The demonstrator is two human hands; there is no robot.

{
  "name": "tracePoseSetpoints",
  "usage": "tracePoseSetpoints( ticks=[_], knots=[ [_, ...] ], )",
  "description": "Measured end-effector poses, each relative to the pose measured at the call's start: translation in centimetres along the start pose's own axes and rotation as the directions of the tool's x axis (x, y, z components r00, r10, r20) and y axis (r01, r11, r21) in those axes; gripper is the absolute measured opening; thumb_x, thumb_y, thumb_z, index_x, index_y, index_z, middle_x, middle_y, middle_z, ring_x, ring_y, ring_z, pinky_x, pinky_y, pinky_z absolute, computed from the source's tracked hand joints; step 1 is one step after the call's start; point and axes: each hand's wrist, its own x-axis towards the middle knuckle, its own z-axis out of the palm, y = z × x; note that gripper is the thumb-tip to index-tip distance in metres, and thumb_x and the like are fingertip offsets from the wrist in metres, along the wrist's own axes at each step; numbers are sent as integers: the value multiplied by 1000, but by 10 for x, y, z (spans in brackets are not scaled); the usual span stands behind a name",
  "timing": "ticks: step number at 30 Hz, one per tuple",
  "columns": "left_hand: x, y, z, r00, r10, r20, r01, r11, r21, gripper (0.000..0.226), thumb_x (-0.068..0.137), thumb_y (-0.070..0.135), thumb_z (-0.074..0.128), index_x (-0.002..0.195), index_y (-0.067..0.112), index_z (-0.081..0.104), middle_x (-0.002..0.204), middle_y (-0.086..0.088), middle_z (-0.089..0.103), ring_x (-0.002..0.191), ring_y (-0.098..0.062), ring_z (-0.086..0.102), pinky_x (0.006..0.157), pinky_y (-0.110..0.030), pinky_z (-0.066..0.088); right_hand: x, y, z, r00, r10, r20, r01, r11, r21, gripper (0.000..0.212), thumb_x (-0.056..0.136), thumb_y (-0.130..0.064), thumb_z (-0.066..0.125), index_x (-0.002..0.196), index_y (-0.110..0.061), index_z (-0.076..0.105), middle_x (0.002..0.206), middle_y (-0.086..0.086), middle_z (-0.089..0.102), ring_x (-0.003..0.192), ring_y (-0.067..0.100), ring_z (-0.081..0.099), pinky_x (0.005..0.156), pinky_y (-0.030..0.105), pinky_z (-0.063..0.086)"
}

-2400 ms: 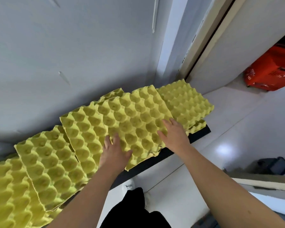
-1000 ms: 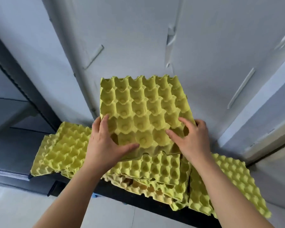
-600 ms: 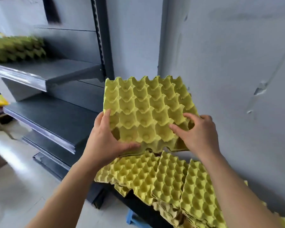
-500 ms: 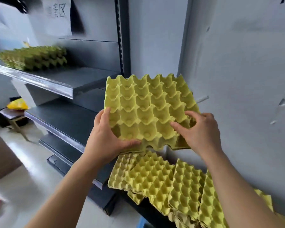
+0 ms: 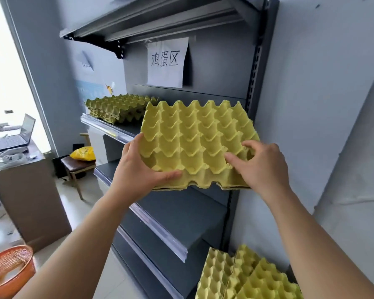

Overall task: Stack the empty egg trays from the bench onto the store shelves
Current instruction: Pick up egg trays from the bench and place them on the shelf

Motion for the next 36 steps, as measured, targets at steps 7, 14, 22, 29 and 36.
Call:
tracePoseSetpoints(
  ticks=[7, 14, 22, 29, 36],
  knots=[
    [106, -67, -26, 998, -44, -38, 44, 999, 7, 127, 39, 59, 83, 148, 25, 29, 138, 7, 46, 110, -2, 39, 94, -21, 32, 77, -59, 88, 1000, -25, 17, 25, 999, 29, 64, 73, -63, 63, 125, -28, 56, 118, 11, 50, 103, 29, 53, 84, 36, 48],
    [196, -138, -51, 990, -101, -102, 103, 995, 6, 124, 35, 60, 82, 143, 24, 36, 142, 3, 38, 127, -14, 41, 100, -26, 32, 138, -119, 165, 997, -61, 37, 62, 998, -15, 61, 78, -59, 61, 129, -27, 53, 119, 13, 50, 103, 30, 51, 81, 35, 46],
    [292, -225, -93, 996, -45, -71, 41, 997, -58, 120, 40, 60, 86, 144, 27, 35, 142, 2, 46, 126, -15, 44, 101, -32, 37, 184, -197, 250, 999, -35, 14, 35, 998, -59, 60, 79, -58, 60, 129, -25, 54, 122, 12, 51, 109, 30, 50, 88, 38, 45],
    [387, -283, -148, 999, 31, 31, -29, 998, -58, 121, 36, 67, 83, 142, 25, 41, 132, 5, 55, 120, -16, 52, 103, -36, 42, 219, -264, 323, 997, 55, -48, -59, 994, -89, 59, 78, -59, 59, 126, -24, 55, 119, 7, 58, 111, 26, 49, 85, 35, 43],
    [464, -322, -169, 993, 59, 101, -50, 995, -90, 98, 48, 52, 87, 131, 20, 49, 100, 13, 58, 96, -11, 55, 83, -25, 39, 255, -311, 366, 993, 79, -82, -93, 981, -171, 59, 79, -55, 61, 126, -21, 56, 122, 6, 60, 113, 26, 51, 88, 36, 42]
  ],
)
